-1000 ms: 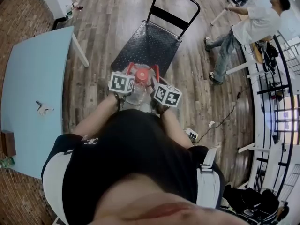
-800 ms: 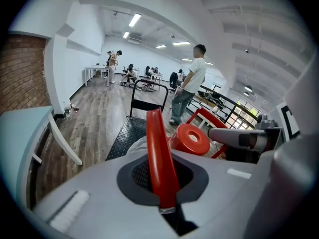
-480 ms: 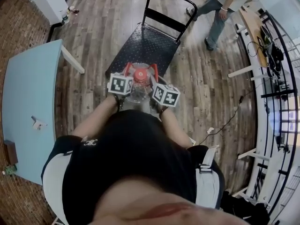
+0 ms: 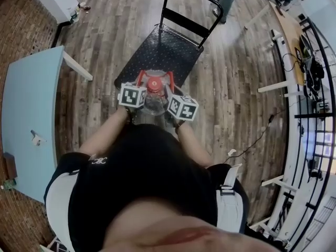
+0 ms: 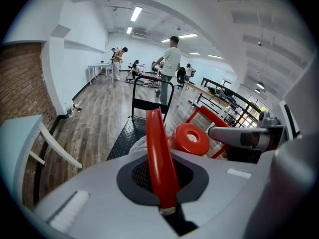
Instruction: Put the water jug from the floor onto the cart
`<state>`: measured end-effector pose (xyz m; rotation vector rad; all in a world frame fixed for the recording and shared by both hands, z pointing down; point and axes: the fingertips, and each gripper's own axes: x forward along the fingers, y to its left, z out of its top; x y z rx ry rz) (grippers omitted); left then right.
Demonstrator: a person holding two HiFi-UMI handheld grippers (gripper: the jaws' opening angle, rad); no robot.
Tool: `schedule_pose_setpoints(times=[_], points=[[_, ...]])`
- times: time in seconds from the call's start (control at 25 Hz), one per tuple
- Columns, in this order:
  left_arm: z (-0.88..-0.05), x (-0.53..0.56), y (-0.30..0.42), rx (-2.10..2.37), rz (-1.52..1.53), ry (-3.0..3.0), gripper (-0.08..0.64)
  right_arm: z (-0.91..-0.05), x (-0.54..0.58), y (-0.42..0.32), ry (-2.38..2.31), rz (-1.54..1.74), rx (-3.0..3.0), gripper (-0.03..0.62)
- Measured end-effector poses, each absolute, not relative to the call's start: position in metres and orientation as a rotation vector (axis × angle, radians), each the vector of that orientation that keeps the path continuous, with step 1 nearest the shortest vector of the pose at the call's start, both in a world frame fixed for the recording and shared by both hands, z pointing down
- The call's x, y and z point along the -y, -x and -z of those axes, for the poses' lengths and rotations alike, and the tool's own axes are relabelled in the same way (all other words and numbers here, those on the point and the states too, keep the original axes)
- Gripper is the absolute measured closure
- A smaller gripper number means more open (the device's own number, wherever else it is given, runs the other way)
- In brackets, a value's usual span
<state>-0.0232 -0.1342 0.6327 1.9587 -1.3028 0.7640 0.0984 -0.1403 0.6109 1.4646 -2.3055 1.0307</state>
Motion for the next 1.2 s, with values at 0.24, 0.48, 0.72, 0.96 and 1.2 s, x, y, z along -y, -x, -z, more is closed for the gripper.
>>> schedule_pose_setpoints(times=[0.24,0.48,0.72,0.96,1.2], points=[[-0.639,0.148,0.02,1.293,-0.75,-1.941,0.558,-0.619,0.155,-0.101,-1.456,-1.047,2.289,0.508],[-0.649,0.173,0.017,1.247,-0.747,-1.951,0.558,-0.629,0.174,-0.103,-1.478,-1.052,2.227,0.508],[-0.66,0.205,0.0,1.163,-0.769,-1.989,0.558,-0.641,0.198,-0.121,-1.53,-1.089,2.173,0.508],[-0.662,0.248,0.002,1.113,-0.786,-2.013,0.558,-0.634,0.236,-0.121,-1.595,-1.042,2.144,0.508],[-0.654,0.289,0.0,1.072,-0.785,-2.062,0.558,-0.628,0.27,-0.123,-1.675,-1.037,2.115,0.508]])
